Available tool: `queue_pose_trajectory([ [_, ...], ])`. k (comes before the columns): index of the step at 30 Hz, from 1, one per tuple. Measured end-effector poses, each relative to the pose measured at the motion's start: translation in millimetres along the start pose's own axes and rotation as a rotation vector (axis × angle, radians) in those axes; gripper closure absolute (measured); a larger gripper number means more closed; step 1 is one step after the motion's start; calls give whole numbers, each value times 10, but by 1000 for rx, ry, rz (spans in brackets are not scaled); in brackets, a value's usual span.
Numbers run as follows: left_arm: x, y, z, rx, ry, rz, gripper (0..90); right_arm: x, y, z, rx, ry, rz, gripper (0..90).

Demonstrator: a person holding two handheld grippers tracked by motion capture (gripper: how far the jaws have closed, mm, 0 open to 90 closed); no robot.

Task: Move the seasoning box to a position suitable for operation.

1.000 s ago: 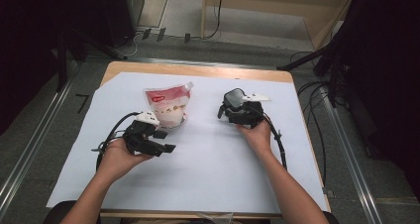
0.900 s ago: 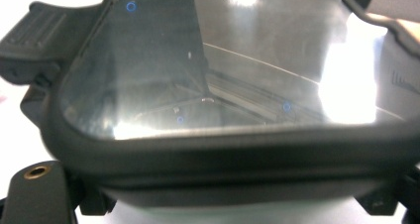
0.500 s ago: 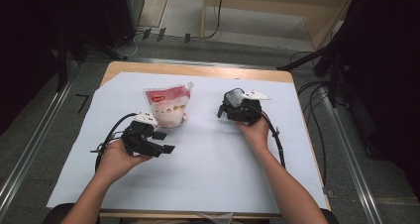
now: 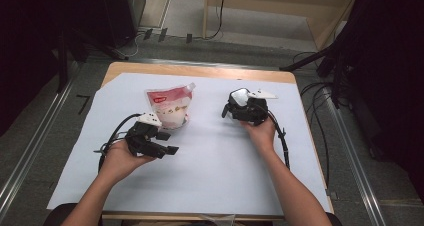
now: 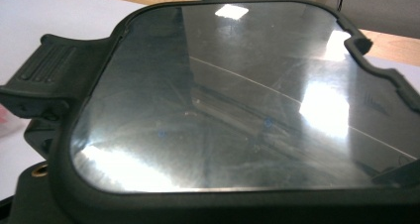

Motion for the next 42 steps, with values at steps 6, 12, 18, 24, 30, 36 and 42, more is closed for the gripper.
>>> queue_pose_trajectory([
  [6, -34, 7, -23, 15, -7, -14, 382, -44, -42, 134, -21, 4, -2, 152],
  [12, -80, 28, -59, 22, -1, -23, 383, -39, -119, 357, -40, -1, 10, 152],
  [18, -128, 36, -96, 29, 0, -30, 385, 10, -175, 564, -47, -8, 35, 153],
  [24, -158, 46, -140, 42, -4, -33, 391, 117, -276, 772, -76, -27, 59, 153],
  [30, -190, 82, -200, 47, 2, -36, 398, 268, -383, 943, -89, -58, 77, 153],
  [36, -260, 141, -263, 47, 13, -47, 468, 381, -480, 1052, -105, -68, 88, 153],
  [42, -413, 211, -374, 72, -11, -93, 508, 420, -597, 1010, -125, -73, 104, 153],
])
Point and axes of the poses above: each handheld gripper's, and its own axes: z roughly backward along the jaws, x roughly out of its underside, y roughly to its right, the point moved 5 cm from there along -z, roughly forward along the jaws, and after that the axes turned 6 degrees about x, right-handed, at the moved point
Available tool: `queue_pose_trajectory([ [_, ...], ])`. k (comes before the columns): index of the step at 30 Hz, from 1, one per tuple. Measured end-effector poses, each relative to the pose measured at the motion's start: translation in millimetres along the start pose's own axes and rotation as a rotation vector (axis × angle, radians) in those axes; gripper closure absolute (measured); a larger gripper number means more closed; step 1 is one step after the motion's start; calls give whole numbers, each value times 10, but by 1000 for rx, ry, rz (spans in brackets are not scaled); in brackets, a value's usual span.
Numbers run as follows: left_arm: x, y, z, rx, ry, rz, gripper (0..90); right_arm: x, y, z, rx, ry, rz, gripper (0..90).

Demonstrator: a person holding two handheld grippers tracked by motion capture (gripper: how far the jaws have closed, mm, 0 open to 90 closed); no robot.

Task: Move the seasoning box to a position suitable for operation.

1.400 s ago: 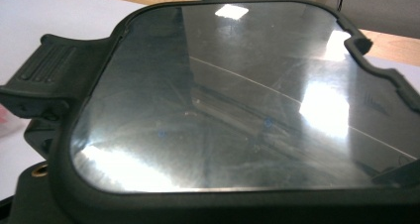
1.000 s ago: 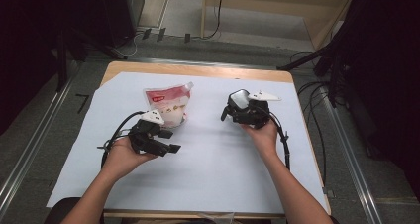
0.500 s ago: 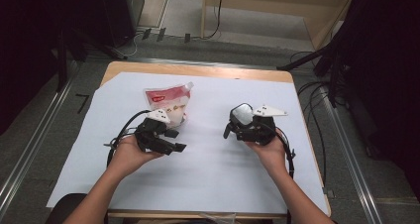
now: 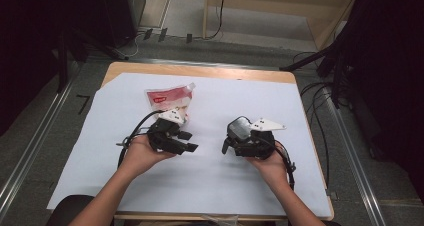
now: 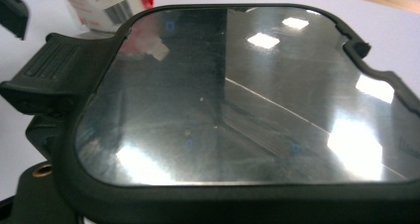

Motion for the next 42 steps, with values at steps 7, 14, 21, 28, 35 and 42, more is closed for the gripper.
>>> queue_pose_trajectory([
  [7, -99, -18, -128, 14, -2, -1, 587, 19, -139, -143, -37, -6, 11, 153],
  [14, -32, -22, -163, 17, -17, 8, 582, 48, -202, -272, -44, -8, 32, 153],
  [21, 10, -13, -206, 20, -31, -13, 584, 79, -230, -332, -46, 7, 64, 153],
  [28, 11, -31, -166, 21, -18, -1, 585, 120, -251, -313, -38, 3, 66, 152],
  [35, 11, -45, -170, 24, -10, 13, 568, 122, -262, -315, -41, -6, 78, 127],
  [42, 5, -46, -173, 36, 4, 11, 541, 118, -251, -256, -58, -59, 41, 114],
])
Point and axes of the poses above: each handheld gripper's, and its own axes: z roughly backward along the jaws, x roughly out of its underside, y roughly to its right, the point moved 5 cm from there along -z, roughly forward along the jaws, and after that the axes turned 6 degrees about x, right-handed, at the moved point
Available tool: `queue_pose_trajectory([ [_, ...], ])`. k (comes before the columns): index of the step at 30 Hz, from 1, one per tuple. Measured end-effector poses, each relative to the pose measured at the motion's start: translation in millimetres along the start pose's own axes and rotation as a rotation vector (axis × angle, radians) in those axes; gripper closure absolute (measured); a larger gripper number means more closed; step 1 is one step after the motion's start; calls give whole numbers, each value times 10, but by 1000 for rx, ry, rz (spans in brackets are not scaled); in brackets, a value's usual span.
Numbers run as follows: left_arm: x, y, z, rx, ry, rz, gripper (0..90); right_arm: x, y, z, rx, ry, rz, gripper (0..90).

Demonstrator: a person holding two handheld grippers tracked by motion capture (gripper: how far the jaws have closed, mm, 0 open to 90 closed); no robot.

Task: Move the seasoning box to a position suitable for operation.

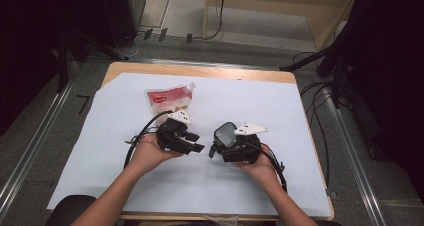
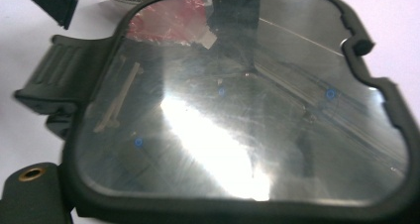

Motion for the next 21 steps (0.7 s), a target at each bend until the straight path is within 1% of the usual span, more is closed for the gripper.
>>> queue_pose_trajectory([
  [1, 0, 0, 0, 0, 0, 0, 541, -5, 1, 13, 4, 3, 10, 115],
  [2, 0, 1, 1, -1, 0, 1, 541, -5, 1, 13, 4, 3, 10, 115],
  [3, 1, -3, 11, 0, -3, 2, 541, -10, -1, 60, 12, 2, 31, 123],
  [4, -1, -5, 14, 2, 2, 3, 542, -10, 0, 80, 12, -2, 38, 128],
  [6, -3, -7, 19, 4, 4, 4, 543, -10, 0, 100, 16, -4, 33, 133],
  [7, -4, -10, 28, 1, -1, 1, 544, 3, 10, 141, 6, -13, 23, 134],
  [9, -7, -7, 35, 0, 3, 2, 544, 15, 13, 165, 0, -19, 17, 134],
  [11, -13, -7, 35, 5, 8, 5, 548, 37, 20, 248, -7, -26, 4, 134],
  [12, -13, -9, 42, 0, -4, 5, 548, 37, 20, 248, -7, -26, 4, 134],
  [13, -19, -11, 35, 2, 1, 5, 548, 42, 26, 300, -14, -27, -5, 138],
  [14, -19, -11, 35, 2, 1, 5, 547, 42, 26, 300, -14, -27, -5, 138],
  [15, -23, -14, 22, 12, 7, 24, 540, 49, 30, 365, -21, -27, -17, 151],
  [16, -23, -14, 22, 12, 7, 24, 527, 49, 30, 365, -21, -27, -17, 151],
  [17, -27, -23, 13, 12, 6, 44, 527, 61, 38, 398, -23, -36, -4, 168],
  [18, -29, -31, 5, 13, 6, 49, 521, 81, 46, 431, -16, -47, 1, 188],
  [19, -32, -35, -2, 13, -4, 53, 520, 118, 62, 477, -5, -64, 5, 190],
  [21, -43, -38, -13, 12, -6, 49, 519, 138, 76, 522, 0, -68, 10, 204],
])
Point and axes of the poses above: each handheld gripper's, and its own axes: z roughly backward along the jaws, x roughly out of its underside, y roughly to its right, the point moved 5 cm from there along -z, roughly forward along the jaws, and after that the axes turned 6 degrees about x, right-handed, at the moved point
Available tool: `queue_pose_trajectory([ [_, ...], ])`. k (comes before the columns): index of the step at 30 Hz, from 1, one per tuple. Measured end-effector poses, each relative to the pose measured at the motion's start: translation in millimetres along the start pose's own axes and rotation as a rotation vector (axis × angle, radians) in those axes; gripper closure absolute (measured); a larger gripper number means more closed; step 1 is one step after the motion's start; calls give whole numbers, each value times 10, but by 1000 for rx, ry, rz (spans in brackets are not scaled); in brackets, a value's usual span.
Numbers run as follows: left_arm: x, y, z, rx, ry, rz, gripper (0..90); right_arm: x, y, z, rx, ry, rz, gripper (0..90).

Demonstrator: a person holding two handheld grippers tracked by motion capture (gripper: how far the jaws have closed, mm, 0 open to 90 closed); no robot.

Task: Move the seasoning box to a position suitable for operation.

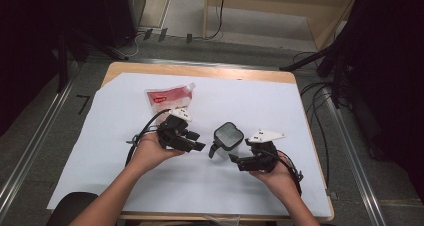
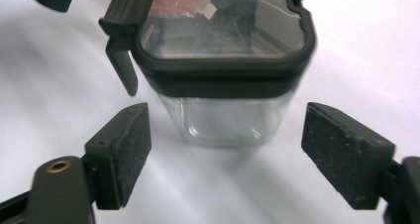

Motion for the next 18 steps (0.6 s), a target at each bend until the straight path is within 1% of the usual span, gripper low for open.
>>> queue_pose_trajectory([
  [1, 0, 0, 0, 0, 0, 0, 520, 0, 0, 0, 0, 0, 0, 204],
  [2, -12, -3, 8, -9, -11, -8, 524, 10, 25, 55, 1, 7, -10, 230],
  [4, -25, -4, 6, 0, 0, -7, 537, 9, 57, 96, 6, 16, -14, 276],
  [5, -25, -4, 6, 0, 0, -7, 539, 9, 57, 96, 6, 16, -14, 276],
  [6, -30, -4, 6, -3, 3, -3, 539, 9, 75, 122, 10, 19, -17, 325],
  [7, -31, -7, 9, -2, -3, -3, 545, 11, 94, 147, 12, 19, -17, 382],
  [8, -34, -15, 8, -7, -11, -12, 561, 22, 126, 194, 21, 18, -25, 452],
  [9, -34, -15, 8, -7, -11, -12, 568, 22, 126, 194, 21, 18, -25, 452],
  [10, -49, -15, -14, 5, 7, -9, 578, 24, 153, 231, 15, 23, -40, 510],
  [11, -49, -15, -14, 5, 7, -9, 585, 18, 163, 243, 11, 31, -46, 545],
  [12, -54, -12, -21, 5, -4, -13, 597, 12, 171, 252, 4, 36, -47, 569],
  [14, -55, -8, -37, 5, -2, -16, 645, 0, 173, 254, -1, 43, -43, 645],
  [16, -55, 3, -40, 4, 0, -22, 768, 0, 157, 243, -7, 32, -44, 741],
  [17, -58, 7, -45, 4, 2, -42, 768, 0, 157, 243, -7, 32, -44, 741],
  [18, -61, 15, -58, 6, -2, -53, 884, 4, 148, 213, -15, 17, -28, 823],
])
Point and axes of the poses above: each handheld gripper's, and its own axes: z roughly backward along the jaws, x roughly out of its underside, y roughly to its right, the point moved 5 cm from there along -z, roughly forward along the jaws, and after that the axes turned 6 degrees about x, right-handed, at the moved point
